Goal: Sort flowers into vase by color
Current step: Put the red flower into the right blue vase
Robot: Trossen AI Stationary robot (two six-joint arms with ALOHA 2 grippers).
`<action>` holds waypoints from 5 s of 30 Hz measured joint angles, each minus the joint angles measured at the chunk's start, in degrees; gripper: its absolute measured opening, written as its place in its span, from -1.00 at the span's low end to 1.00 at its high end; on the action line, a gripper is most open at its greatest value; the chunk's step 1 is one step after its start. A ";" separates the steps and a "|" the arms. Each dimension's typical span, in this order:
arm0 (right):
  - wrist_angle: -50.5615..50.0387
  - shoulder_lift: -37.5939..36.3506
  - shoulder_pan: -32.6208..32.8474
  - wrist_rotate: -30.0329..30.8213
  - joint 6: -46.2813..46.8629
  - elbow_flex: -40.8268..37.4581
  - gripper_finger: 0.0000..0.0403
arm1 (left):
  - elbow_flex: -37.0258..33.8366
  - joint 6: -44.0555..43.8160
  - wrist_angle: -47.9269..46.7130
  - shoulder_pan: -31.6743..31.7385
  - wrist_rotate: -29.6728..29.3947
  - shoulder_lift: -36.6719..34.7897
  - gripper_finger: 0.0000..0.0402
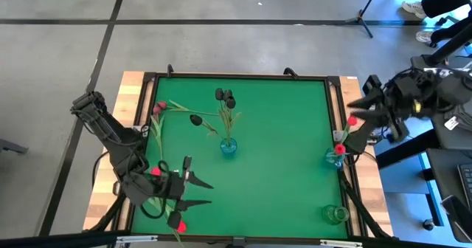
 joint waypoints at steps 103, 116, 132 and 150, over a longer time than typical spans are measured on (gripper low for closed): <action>-0.07 14.42 0.00 -0.98 2.83 -0.02 -0.45 | -27.02 -117.92 -46.76 -1.73 37.99 4.07 -0.16; -0.07 14.44 0.00 -1.00 2.92 -0.02 -0.45 | -29.48 -114.33 -43.31 3.04 37.11 4.04 -0.16; 3.81 14.44 0.00 -1.05 2.84 -0.02 -0.45 | -28.00 -108.48 -47.26 3.04 28.36 5.08 -0.85; 5.15 13.95 0.00 -1.43 3.09 -0.04 -0.45 | -11.33 -109.03 -65.27 -0.44 -16.47 -4.88 -0.96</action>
